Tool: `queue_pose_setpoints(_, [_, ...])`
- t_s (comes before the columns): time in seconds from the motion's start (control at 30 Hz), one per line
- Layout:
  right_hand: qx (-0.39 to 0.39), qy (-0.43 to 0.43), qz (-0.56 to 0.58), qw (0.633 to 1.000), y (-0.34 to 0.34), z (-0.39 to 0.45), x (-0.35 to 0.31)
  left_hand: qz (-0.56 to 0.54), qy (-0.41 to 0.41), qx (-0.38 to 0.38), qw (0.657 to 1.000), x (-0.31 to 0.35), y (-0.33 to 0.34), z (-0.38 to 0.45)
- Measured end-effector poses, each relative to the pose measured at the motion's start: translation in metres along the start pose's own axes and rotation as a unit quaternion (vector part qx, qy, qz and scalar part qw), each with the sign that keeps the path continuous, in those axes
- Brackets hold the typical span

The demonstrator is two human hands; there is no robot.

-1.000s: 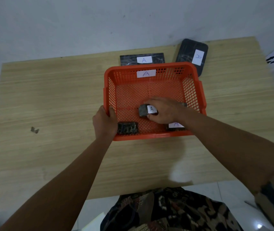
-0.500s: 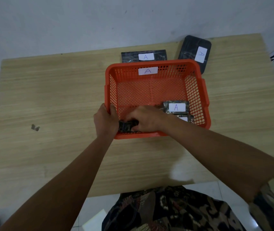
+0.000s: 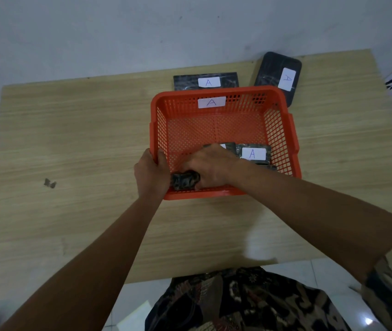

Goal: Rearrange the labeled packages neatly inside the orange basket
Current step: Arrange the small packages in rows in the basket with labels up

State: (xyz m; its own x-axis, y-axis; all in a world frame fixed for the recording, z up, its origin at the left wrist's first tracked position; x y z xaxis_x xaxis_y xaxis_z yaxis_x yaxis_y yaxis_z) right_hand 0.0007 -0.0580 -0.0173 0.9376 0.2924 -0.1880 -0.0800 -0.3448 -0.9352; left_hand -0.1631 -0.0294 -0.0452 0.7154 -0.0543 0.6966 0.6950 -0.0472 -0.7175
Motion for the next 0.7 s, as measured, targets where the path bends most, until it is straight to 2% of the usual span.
queue_pose_setpoints(0.17, [0.008,-0.001,0.035,0.999,0.004,-0.006,0.006,-0.008,-0.006,0.000,1.000,0.000,0.001,0.000])
queue_pose_setpoints(0.27, [0.016,0.021,0.157,0.987,-0.005,-0.014,0.012,-0.013,-0.007,-0.004,1.000,0.000,0.000,0.000])
queue_pose_setpoints(0.37, [0.031,0.095,0.298,0.949,-0.012,-0.024,0.025,-0.016,-0.005,-0.001,1.000,0.001,0.000,0.000])
queue_pose_setpoints(0.47, [0.064,0.207,0.453,0.865,-0.014,-0.034,0.033,-0.007,0.002,0.004,1.000,0.000,0.001,0.000])
queue_pose_setpoints(0.53, [0.046,0.274,0.566,0.776,-0.014,-0.041,0.035,-0.008,0.002,0.003,1.000,0.001,0.000,0.000])
queue_pose_setpoints(0.6, [0.006,0.297,0.666,0.684,-0.015,-0.049,0.037,-0.008,0.002,0.003,1.000,0.001,0.000,0.000])
queue_pose_setpoints(0.63, [-0.014,0.299,0.698,0.651,-0.015,-0.053,0.038,-0.006,0.004,0.005,1.000,0.001,0.000,0.000])
queue_pose_setpoints(0.7, [-0.060,0.291,0.736,0.608,-0.014,-0.062,0.040,-0.002,0.010,0.010,1.000,0.001,0.000,0.000])
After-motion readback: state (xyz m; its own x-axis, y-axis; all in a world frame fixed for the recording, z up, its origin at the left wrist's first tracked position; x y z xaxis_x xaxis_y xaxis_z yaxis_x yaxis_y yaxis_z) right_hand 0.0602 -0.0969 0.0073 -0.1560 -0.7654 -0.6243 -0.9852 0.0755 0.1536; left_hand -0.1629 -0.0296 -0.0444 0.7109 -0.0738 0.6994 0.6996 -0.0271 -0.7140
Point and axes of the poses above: each hand's wrist, its own z-axis towards the middle knuckle, its own y-axis out of the palm, x = y × z, the point moved 1 cm from there along z, towards the middle knuckle, and after that the axes turned 9 degrees about y, right-handed, at the moved point
